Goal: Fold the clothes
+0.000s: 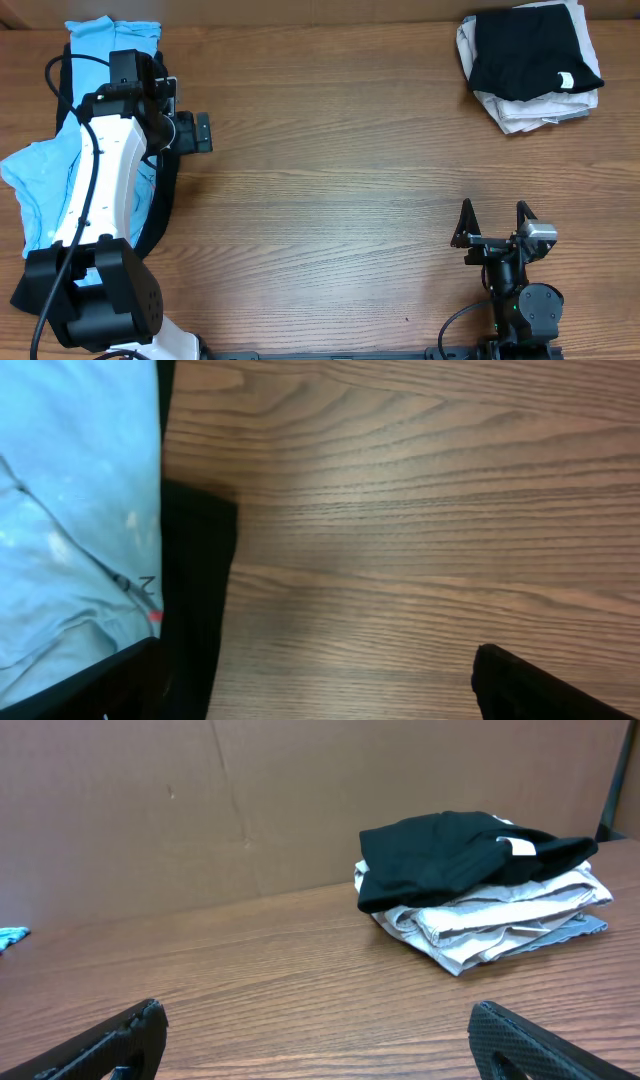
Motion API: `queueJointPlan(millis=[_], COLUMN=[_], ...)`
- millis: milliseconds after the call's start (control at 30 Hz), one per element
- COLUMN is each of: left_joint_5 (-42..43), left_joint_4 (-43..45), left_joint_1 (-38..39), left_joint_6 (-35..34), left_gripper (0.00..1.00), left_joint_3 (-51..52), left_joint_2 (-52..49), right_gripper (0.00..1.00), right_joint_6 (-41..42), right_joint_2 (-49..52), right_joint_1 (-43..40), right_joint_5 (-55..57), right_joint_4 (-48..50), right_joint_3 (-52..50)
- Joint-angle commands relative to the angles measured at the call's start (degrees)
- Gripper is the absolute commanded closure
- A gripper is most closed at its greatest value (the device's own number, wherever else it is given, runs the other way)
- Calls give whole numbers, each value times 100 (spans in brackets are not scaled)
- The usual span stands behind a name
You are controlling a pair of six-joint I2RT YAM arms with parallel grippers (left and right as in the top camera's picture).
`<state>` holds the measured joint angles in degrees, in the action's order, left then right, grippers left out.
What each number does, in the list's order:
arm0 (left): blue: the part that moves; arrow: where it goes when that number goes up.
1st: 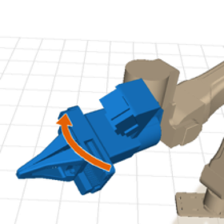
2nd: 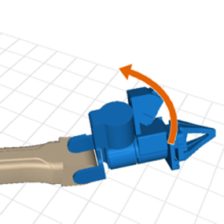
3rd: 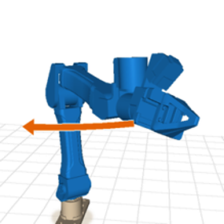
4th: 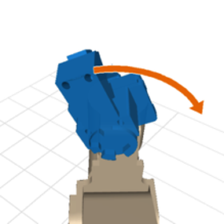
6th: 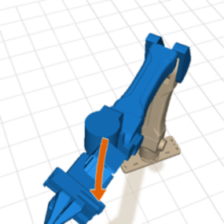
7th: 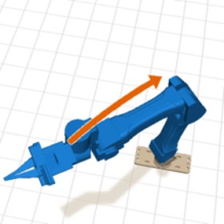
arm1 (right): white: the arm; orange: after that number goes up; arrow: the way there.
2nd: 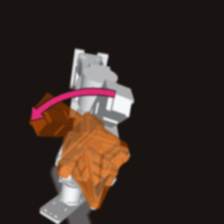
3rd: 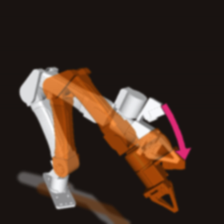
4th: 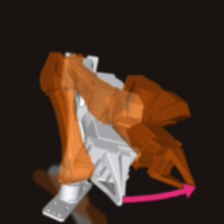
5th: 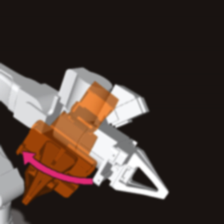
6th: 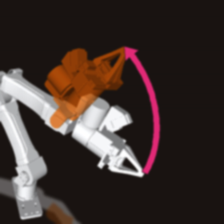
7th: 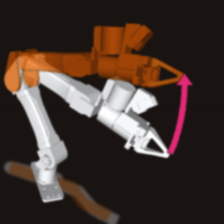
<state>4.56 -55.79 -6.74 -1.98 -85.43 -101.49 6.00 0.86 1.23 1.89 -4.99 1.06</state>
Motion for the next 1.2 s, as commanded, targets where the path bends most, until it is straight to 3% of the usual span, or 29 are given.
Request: queueJointPlan(millis=[0, 200, 467, 733, 933, 1167], left_joint_5=[372, 581, 251, 118, 0, -229], left_joint_4=[304, 1386, 4417, 6314, 6988, 6983], left_joint_1=[50, 216, 446, 444, 444, 442], left_joint_6=[-146, -138, -129, -146, -146, -133], left_gripper=[0, 0, 0, 0, 0, 0], left_joint_3=[-92, 509, 3840, 6806, 7851, 8220], left_joint_2=[319, 1340, 3912, 6330, 7364, 8293], right_gripper=[0, 0, 0, 0, 0, 0], right_joint_6=[22, 22, 22, 22, 22, 22], right_joint_2=[-22, -22, -22, -22, -22, -22], right_joint_1=[31, 31, 31, 31, 31, 31], right_joint_5=[-9, -9, -9, -9, -9, -9], right_joint_4=[33, 33, 33, 33, 33, 33], right_joint_3=[-59, -59, -59, -59, -59, -59])
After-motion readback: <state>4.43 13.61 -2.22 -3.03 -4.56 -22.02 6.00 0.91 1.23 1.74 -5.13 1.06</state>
